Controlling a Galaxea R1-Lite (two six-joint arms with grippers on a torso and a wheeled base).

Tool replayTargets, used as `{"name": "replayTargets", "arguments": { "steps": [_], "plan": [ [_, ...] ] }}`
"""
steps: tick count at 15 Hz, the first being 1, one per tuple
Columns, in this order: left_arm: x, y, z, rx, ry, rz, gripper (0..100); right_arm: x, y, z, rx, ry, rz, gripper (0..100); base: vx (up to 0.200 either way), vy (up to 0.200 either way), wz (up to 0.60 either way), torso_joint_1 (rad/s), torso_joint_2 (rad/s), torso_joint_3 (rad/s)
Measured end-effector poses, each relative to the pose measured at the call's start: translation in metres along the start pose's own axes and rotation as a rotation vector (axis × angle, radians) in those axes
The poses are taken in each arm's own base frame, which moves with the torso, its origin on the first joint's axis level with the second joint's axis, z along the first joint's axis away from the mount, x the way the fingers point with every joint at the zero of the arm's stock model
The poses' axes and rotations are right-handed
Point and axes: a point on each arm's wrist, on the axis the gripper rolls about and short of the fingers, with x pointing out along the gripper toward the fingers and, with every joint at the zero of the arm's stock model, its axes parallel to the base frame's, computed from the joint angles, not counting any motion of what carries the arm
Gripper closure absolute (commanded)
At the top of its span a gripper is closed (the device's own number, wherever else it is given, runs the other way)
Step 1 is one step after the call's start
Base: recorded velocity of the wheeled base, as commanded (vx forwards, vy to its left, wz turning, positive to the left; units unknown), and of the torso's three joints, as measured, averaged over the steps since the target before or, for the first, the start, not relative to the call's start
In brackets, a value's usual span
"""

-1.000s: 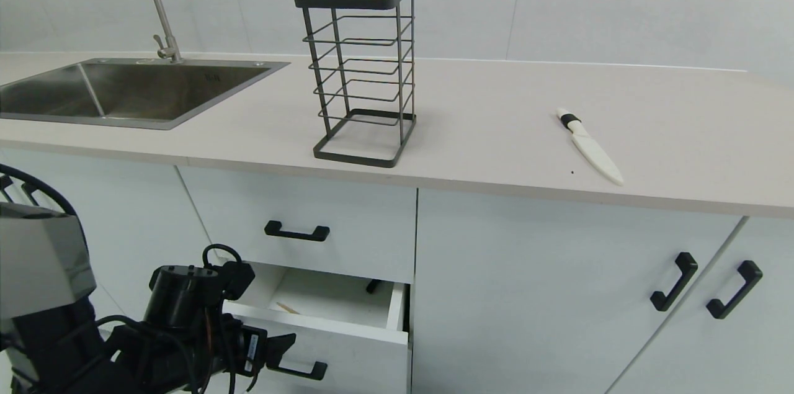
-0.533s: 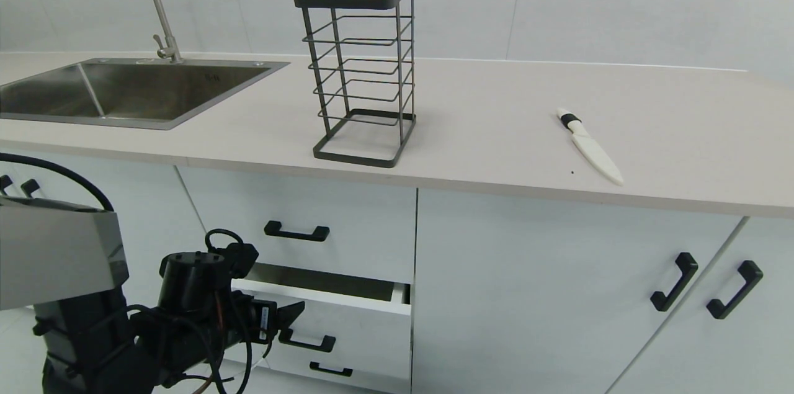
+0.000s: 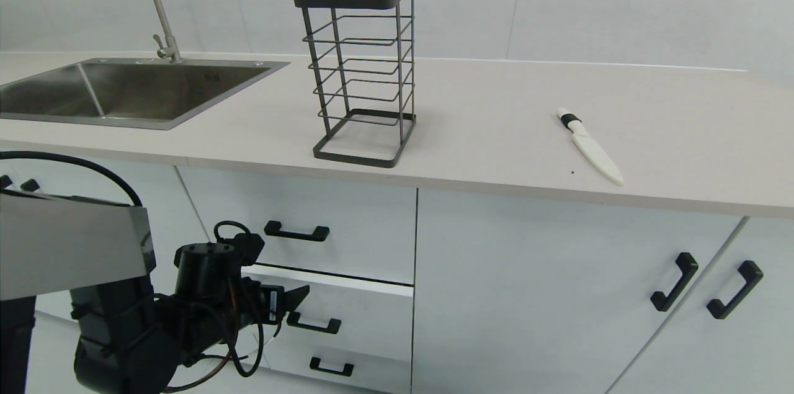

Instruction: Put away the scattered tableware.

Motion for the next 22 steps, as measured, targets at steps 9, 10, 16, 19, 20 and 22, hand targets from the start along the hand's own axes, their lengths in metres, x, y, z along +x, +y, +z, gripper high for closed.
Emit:
{"name": "replayTargets", "arguments": {
  "steps": [9,10,16,19,20,22],
  "plan": [
    [0.013,0.003,0.001,-0.004,-0.005,0.004,0,0.0,0.0,0.0,0.0,0.0,0.0,0,0.0,0.0,0.0,0.0,0.0,0.0],
    [0.014,0.004,0.002,-0.006,-0.012,0.007,0,0.0,0.0,0.0,0.0,0.0,0.0,0,0.0,0.0,0.0,0.0,0.0,0.0],
    [0.01,0.005,-0.001,-0.007,-0.005,0.01,0,0.0,0.0,0.0,0.0,0.0,0.0,0,0.0,0.0,0.0,0.0,0.0,0.0],
    [-0.013,0.004,-0.01,-0.01,0.02,0.014,0,0.0,0.0,0.0,0.0,0.0,0.001,0,0.0,0.0,0.0,0.0,0.0,0.0],
    [-0.023,0.004,-0.013,-0.01,0.028,0.014,0,0.0,0.0,0.0,0.0,0.0,0.001,0,0.0,0.0,0.0,0.0,0.0,0.0],
    [-0.047,0.002,-0.016,-0.01,0.028,0.013,0,0.0,0.0,0.0,0.0,0.0,0.0,0,0.0,0.0,0.0,0.0,0.0,0.0]
  ]
}}
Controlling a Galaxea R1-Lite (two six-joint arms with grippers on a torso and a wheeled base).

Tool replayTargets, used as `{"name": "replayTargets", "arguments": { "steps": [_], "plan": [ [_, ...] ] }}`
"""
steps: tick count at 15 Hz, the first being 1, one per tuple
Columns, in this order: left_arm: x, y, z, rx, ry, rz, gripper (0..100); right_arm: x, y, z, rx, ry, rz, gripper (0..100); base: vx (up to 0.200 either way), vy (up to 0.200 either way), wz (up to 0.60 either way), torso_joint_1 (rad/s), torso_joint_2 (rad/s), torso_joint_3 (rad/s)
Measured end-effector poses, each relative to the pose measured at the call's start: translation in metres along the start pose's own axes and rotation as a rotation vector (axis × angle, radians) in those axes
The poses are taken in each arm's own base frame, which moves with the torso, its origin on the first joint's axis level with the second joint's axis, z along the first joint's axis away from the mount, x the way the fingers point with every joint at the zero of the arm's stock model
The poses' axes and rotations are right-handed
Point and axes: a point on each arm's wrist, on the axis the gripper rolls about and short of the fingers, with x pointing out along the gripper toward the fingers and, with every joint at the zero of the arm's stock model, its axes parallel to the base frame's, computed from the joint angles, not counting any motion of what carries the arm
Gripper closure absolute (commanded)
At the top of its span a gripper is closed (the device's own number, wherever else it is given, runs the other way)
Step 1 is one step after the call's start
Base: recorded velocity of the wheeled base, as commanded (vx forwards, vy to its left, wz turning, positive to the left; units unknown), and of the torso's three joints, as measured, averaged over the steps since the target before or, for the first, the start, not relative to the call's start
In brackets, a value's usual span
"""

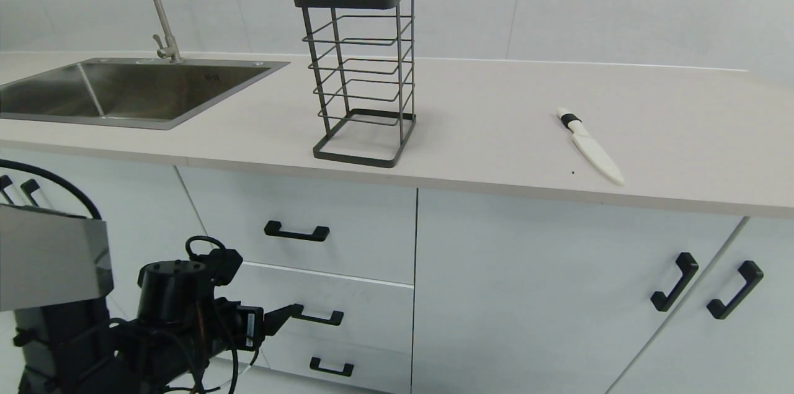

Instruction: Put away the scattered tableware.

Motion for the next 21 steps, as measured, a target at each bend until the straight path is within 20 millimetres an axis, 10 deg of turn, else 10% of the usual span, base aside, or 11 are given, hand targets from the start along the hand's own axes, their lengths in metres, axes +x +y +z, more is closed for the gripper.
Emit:
{"name": "replayTargets", "arguments": {
  "steps": [12,21],
  "plan": [
    [-0.141,-0.016,0.031,0.04,-0.495,-0.087,0,0.0,0.0,0.0,0.0,0.0,0.0,0,0.0,0.0,0.0,0.0,0.0,0.0],
    [-0.234,-0.011,-0.041,0.052,-0.644,-0.114,0,0.0,0.0,0.0,0.0,0.0,0.0,0,0.0,0.0,0.0,0.0,0.0,0.0]
  ]
}}
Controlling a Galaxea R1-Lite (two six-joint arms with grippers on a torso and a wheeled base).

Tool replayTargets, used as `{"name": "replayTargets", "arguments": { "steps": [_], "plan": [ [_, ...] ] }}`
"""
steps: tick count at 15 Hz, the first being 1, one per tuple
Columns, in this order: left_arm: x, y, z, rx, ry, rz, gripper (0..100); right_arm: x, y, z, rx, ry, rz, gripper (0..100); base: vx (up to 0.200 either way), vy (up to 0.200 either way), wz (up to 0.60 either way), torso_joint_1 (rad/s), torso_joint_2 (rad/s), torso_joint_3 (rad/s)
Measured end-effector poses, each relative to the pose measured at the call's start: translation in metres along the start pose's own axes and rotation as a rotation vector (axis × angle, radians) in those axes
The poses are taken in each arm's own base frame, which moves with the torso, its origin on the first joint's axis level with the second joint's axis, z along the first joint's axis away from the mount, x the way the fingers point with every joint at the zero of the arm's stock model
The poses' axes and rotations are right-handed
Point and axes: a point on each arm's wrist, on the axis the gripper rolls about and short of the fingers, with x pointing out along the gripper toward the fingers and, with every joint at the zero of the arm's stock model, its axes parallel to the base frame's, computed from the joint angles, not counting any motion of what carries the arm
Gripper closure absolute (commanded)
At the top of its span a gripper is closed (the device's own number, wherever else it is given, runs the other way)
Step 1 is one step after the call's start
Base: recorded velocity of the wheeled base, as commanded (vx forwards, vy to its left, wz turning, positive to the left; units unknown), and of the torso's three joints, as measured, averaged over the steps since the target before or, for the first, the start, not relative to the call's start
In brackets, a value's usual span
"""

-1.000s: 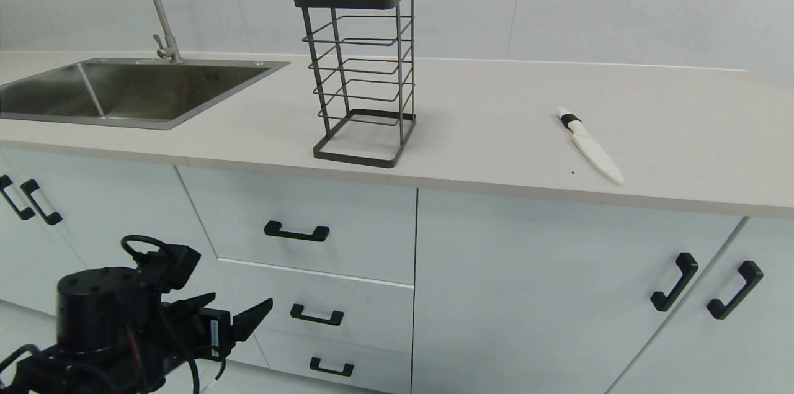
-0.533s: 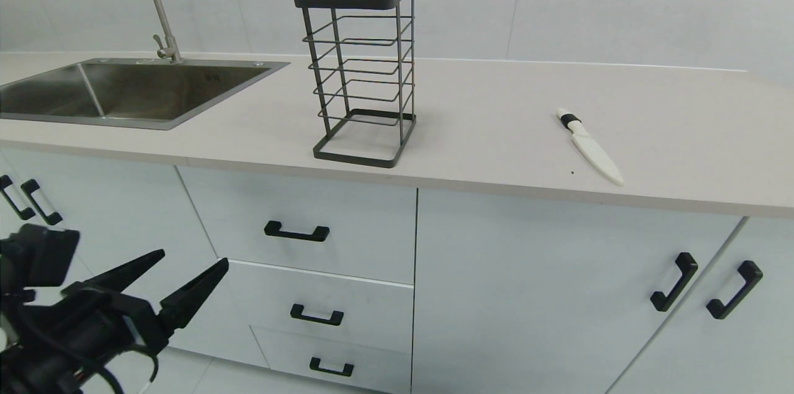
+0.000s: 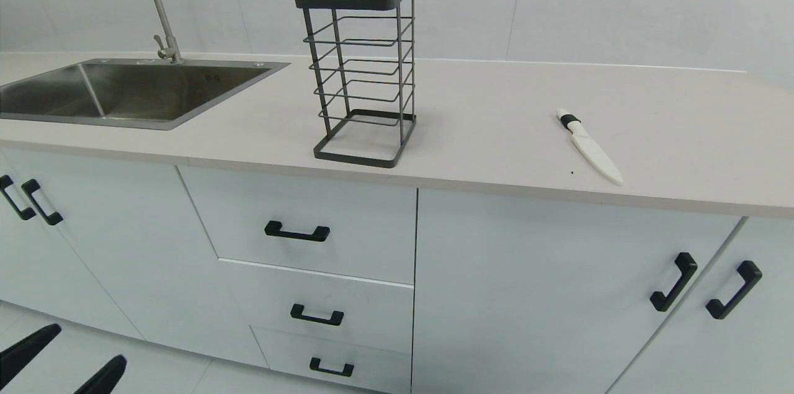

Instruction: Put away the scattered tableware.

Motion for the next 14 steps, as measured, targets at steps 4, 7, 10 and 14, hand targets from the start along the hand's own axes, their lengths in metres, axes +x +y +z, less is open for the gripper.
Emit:
{"name": "replayTargets", "arguments": {
  "steps": [4,7,10,14],
  "plan": [
    [-0.027,-0.005,-0.007,0.026,-0.134,0.02,0,0.0,0.0,0.0,0.0,0.0,0.0,0,0.0,0.0,0.0,0.0,0.0,0.0],
    [-0.034,-0.006,-0.015,0.032,-0.157,0.028,0,0.0,0.0,0.0,0.0,0.0,0.0,0,0.0,0.0,0.0,0.0,0.0,0.0],
    [-0.039,-0.007,-0.019,0.039,-0.179,0.031,0,0.0,0.0,0.0,0.0,0.0,0.0,0,0.0,0.0,0.0,0.0,0.0,0.0],
    [-0.043,-0.006,-0.035,0.036,-0.105,0.09,0,0.0,0.0,0.0,0.0,0.0,0.001,0,0.0,0.0,0.0,0.0,0.0,0.0]
  ]
}}
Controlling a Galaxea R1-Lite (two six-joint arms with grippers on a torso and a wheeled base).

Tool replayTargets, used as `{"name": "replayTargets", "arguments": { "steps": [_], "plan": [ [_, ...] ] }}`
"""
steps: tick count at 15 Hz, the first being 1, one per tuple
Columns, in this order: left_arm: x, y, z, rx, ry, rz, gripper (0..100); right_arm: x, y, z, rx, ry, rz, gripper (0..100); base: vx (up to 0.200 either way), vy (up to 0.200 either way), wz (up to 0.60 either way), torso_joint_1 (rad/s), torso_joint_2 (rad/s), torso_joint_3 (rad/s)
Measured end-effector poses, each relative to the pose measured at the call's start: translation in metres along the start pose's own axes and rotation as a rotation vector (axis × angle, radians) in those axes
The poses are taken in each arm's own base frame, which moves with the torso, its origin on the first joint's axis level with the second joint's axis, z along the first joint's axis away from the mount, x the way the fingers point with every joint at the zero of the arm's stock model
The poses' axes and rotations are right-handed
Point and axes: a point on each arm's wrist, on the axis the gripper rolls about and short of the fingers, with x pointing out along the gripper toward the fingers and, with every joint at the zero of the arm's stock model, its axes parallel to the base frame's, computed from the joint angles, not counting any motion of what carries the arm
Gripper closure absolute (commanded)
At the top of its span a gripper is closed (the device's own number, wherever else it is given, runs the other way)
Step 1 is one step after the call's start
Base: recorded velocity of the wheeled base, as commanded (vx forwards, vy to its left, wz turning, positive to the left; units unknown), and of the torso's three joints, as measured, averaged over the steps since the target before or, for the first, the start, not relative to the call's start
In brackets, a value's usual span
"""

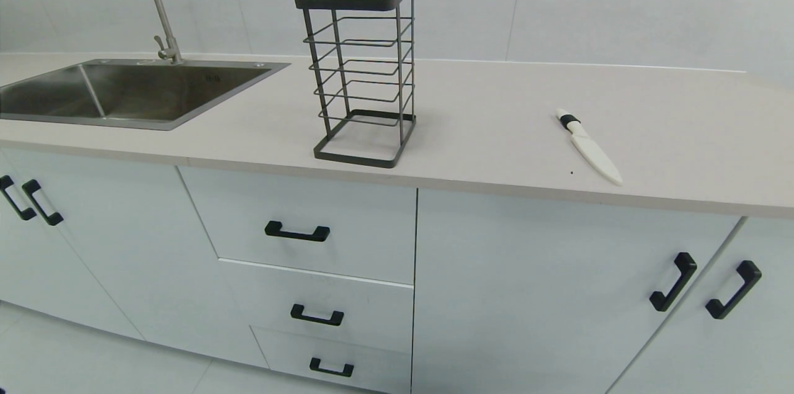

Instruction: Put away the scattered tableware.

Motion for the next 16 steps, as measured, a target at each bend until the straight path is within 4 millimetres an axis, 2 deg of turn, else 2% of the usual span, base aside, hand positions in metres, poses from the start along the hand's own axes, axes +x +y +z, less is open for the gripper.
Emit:
{"name": "replayTargets", "arguments": {
  "steps": [5,16],
  "plan": [
    [-0.0038,0.0023,-0.0118,0.149,0.066,0.112,0,0.0,0.0,0.0,0.0,0.0,-0.001,0,0.0,0.0,0.0,0.0,0.0,0.0],
    [-0.0041,0.003,-0.0143,0.125,0.087,0.138,0,0.0,0.0,0.0,0.0,0.0,-0.001,0,0.0,0.0,0.0,0.0,0.0,0.0]
  ]
}}
